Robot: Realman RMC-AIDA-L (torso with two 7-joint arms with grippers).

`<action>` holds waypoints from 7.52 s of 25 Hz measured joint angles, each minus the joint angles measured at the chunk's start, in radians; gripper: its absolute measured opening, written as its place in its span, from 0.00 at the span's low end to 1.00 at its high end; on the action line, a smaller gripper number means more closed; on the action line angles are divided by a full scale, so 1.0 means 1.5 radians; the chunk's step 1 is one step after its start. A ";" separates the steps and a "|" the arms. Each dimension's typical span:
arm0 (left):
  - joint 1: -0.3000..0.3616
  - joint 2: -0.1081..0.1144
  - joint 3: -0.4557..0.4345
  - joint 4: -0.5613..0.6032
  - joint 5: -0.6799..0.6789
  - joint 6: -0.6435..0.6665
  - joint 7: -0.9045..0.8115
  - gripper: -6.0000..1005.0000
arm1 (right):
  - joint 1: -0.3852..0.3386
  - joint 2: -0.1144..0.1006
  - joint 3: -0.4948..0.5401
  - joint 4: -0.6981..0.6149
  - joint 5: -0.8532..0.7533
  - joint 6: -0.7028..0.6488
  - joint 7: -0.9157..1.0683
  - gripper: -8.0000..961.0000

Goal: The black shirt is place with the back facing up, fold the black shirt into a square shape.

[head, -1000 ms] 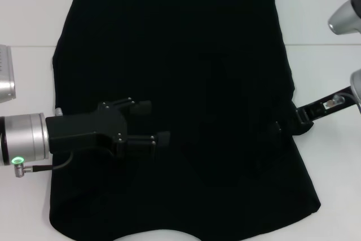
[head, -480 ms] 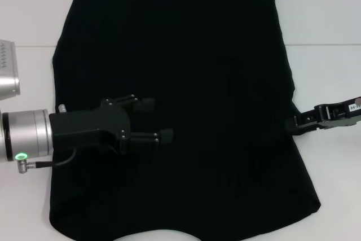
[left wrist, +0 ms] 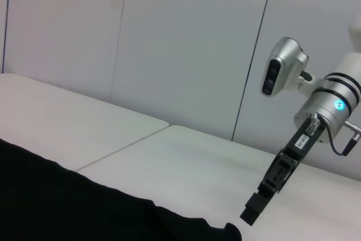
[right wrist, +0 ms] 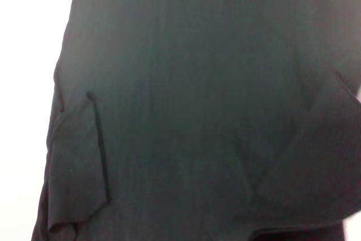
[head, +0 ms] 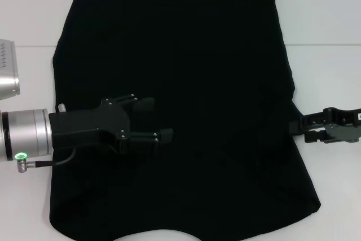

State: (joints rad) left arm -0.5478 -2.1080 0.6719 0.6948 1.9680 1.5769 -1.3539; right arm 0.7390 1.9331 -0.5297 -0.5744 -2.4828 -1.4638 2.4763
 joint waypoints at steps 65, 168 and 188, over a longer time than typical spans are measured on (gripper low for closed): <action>-0.007 0.005 0.001 0.001 0.000 -0.001 0.019 0.93 | 0.036 0.028 -0.001 0.117 0.056 0.188 -0.020 0.09; 0.112 -0.041 0.091 0.270 0.305 -0.079 -0.014 0.88 | 0.025 0.096 -0.268 0.005 0.398 0.265 -0.382 0.93; 0.112 -0.041 0.094 0.275 0.330 -0.095 -0.031 0.52 | 0.024 0.095 -0.260 0.005 0.398 0.269 -0.387 0.89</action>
State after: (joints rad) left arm -0.3802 -2.1691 0.8131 1.1076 2.4623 1.4346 -1.4009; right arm 0.7747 2.0754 -0.9203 -0.5675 -1.8852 -1.0597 1.8953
